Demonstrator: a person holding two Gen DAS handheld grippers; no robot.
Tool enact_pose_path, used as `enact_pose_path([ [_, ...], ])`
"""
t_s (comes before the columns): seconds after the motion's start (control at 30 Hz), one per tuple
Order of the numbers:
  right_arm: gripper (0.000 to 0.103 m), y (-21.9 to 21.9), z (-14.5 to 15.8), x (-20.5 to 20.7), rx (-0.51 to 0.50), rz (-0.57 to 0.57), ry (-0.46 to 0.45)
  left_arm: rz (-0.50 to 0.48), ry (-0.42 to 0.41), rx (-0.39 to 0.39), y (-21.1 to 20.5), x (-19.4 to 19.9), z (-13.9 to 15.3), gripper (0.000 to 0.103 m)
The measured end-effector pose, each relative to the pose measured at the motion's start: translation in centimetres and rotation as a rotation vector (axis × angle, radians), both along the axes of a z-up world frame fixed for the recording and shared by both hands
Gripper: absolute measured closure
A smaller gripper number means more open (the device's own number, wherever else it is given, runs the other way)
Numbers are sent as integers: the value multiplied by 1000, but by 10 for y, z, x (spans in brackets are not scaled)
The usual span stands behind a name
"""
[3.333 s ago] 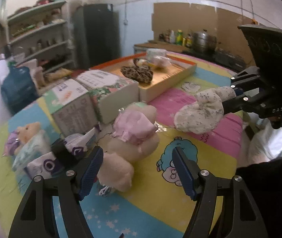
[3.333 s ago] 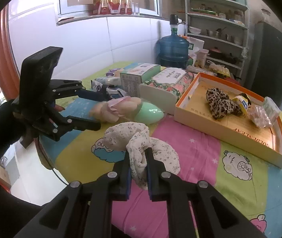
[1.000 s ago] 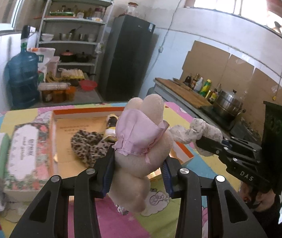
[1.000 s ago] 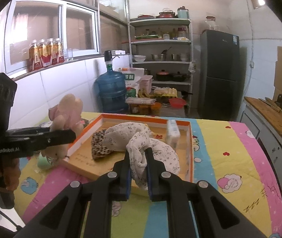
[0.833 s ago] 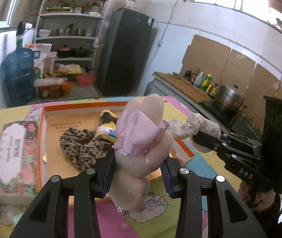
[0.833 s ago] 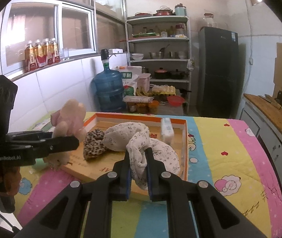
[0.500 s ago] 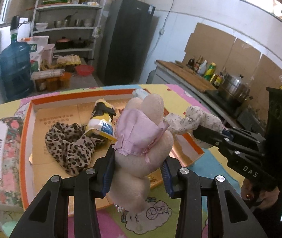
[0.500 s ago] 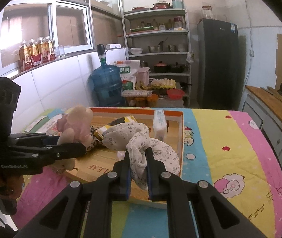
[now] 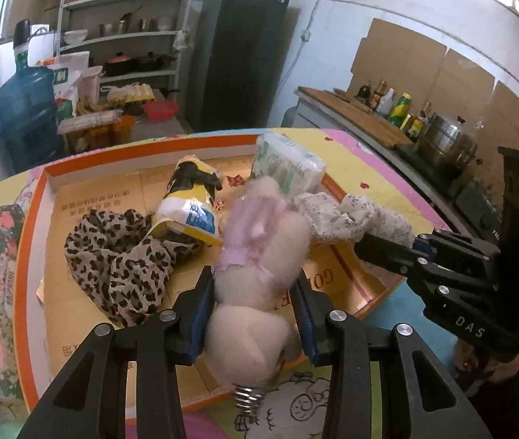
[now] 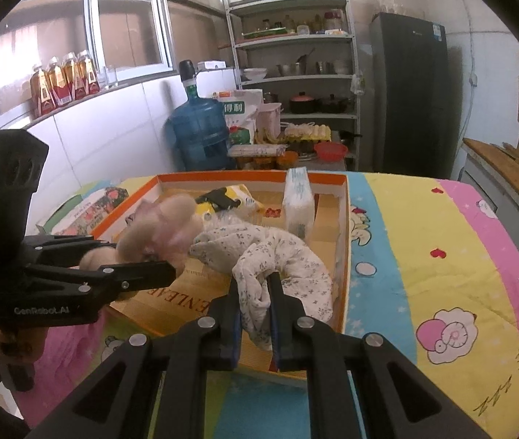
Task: Organize soft objects
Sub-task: 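Lower the bunny and scarf into the box and open both tools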
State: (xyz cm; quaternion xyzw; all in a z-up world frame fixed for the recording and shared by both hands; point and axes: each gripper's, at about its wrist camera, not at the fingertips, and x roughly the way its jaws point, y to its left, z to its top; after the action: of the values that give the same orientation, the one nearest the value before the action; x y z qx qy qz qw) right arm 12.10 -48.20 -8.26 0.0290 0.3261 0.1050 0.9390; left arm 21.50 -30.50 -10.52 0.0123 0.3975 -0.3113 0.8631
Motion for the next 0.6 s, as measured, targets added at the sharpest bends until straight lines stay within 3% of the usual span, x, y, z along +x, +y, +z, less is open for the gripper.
enact_pose_path([
  [0.27, 89, 6, -6, 6, -26, -1, 19, 15, 21, -14, 3, 8, -9, 61],
  [0.37, 77, 7, -5, 6, -29, 1, 10, 18, 39, -33, 6, 11, -11, 59],
  [0.47, 58, 6, -4, 5, -27, 6, 4, 21, 43, -46, 9, 12, -11, 48],
  [0.6, 55, 7, -3, 3, -27, 11, -3, 24, 13, -49, 13, 7, -6, 37],
])
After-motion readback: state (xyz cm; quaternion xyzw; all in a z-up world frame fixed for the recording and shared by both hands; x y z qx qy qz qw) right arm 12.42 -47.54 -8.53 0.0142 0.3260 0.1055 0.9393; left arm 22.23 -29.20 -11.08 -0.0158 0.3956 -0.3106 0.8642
